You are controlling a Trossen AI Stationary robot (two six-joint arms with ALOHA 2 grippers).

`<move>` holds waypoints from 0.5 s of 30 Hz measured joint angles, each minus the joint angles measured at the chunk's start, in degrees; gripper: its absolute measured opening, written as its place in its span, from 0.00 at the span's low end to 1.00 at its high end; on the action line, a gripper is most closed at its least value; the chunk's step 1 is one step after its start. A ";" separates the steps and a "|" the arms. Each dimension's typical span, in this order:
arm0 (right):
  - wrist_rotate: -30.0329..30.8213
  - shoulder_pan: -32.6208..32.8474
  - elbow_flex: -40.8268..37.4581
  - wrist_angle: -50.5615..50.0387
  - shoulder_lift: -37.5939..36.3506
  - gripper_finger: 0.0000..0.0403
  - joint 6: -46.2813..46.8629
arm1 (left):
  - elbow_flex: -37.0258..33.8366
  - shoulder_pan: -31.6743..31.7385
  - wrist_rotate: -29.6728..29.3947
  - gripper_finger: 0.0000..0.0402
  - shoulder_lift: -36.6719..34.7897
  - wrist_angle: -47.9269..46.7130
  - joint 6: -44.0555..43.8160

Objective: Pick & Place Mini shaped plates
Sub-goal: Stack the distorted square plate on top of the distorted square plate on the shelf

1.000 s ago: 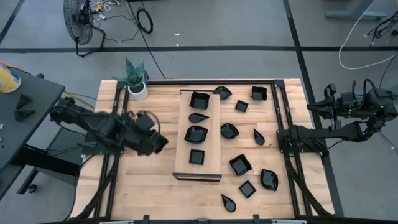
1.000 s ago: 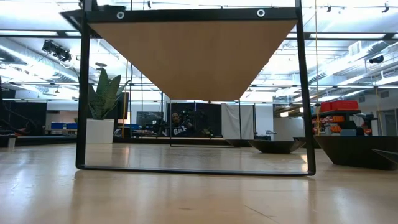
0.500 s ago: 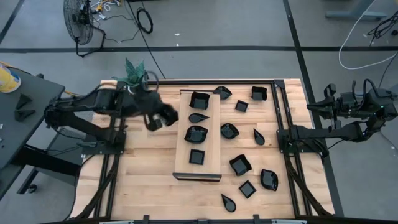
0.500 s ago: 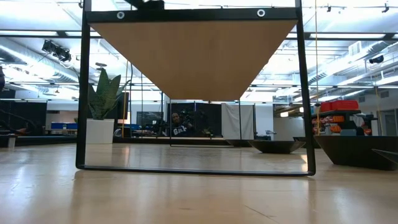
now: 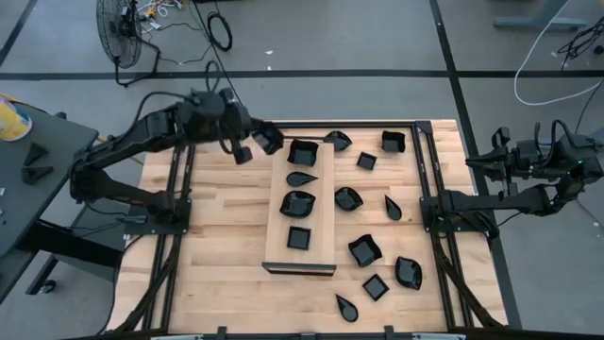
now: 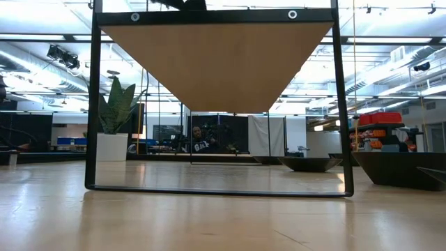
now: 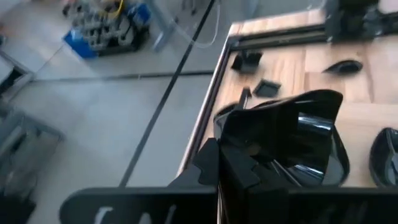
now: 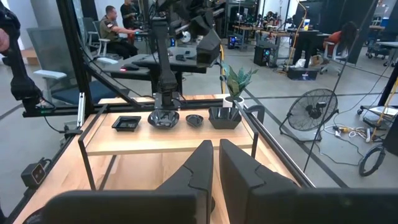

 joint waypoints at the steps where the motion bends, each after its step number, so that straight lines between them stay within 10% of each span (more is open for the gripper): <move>1: 0.00 -0.01 -0.02 0.00 0.00 0.08 -0.01 | 0.00 1.01 2.55 0.00 0.06 1.17 1.45; 15: 0.00 -0.01 -0.01 -0.01 0.00 0.08 -0.01 | -0.09 12.57 20.42 0.00 4.58 17.89 13.14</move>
